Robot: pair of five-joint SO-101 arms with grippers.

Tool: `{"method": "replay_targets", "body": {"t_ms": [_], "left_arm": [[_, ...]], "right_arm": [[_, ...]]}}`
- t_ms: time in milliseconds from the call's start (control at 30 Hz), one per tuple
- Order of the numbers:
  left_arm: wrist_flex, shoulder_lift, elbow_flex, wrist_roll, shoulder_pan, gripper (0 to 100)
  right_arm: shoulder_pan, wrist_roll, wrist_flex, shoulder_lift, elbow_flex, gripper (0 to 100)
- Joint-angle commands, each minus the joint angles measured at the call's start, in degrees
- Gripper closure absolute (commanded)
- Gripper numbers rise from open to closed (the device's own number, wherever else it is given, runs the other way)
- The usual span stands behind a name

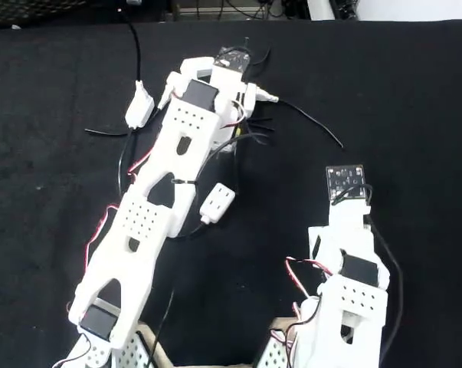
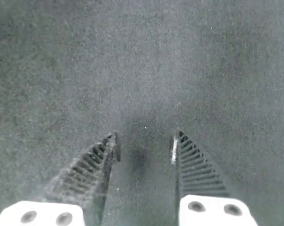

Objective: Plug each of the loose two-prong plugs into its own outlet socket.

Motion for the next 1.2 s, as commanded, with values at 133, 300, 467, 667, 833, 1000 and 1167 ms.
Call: {"method": "replay_targets", "body": {"t_ms": [133,300,467,667,833,1000,1167], "left_arm": [[0.53,-14.42,7.43,0.79,-0.57,97],[0.26,-30.77,29.41,1.23,1.98,97],[-8.00,-46.95,52.70,1.32,3.21,97],[-40.53,-67.87,92.35,0.79,2.77,97],[-68.13,-80.00,115.47,0.70,-1.01,97],[-80.35,-85.98,123.21,1.14,-4.09,97],[-90.20,-92.92,134.90,0.88,-0.22,97]], "right_arm": [[-0.62,-0.62,-1.05,-0.92,-0.13,82.2],[-0.62,-0.62,-1.05,-0.92,-0.13,82.2],[-2.73,-0.62,-2.20,-0.92,0.75,82.2],[-2.90,-0.62,-2.20,-0.92,0.84,82.2],[-2.90,-0.62,-2.20,-0.92,0.92,82.2],[-2.99,-0.62,-2.20,-0.92,0.92,82.2],[-2.99,-0.62,-2.20,-0.92,0.92,82.2]]}}
